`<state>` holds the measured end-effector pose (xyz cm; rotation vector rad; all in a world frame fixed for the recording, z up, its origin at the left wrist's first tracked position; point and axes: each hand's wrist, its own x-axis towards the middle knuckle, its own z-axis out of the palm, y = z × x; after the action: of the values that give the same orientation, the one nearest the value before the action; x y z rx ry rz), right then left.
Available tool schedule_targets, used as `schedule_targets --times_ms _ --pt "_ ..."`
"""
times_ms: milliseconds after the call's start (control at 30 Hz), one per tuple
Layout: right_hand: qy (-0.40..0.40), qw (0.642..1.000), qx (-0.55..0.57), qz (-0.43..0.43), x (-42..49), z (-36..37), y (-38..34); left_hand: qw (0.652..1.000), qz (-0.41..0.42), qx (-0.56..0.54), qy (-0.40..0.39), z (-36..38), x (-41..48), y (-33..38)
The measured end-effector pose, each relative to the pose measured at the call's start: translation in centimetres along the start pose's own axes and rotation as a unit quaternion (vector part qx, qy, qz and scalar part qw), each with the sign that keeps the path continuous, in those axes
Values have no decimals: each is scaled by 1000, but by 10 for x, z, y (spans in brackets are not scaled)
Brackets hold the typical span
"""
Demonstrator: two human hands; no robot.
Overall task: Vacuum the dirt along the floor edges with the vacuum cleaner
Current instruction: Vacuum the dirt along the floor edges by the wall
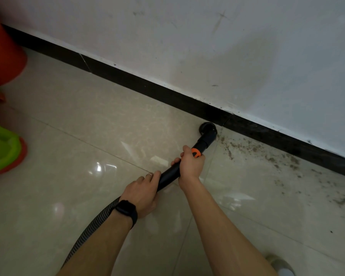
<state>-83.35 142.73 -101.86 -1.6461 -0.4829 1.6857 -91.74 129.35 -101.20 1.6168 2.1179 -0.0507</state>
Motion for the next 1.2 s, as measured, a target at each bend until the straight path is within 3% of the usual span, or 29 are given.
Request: schedule_targets --times_ms 633,967,1200 --pt "0 999 -51 -1 7 24 -6 996 -38 -68 33 -5 5 -5" --pt "58 998 3 26 -52 -2 49 999 21 7 -25 5 -52 -45" --pt "66 998 1 18 -49 -16 40 998 45 15 -34 8 -45 -33"
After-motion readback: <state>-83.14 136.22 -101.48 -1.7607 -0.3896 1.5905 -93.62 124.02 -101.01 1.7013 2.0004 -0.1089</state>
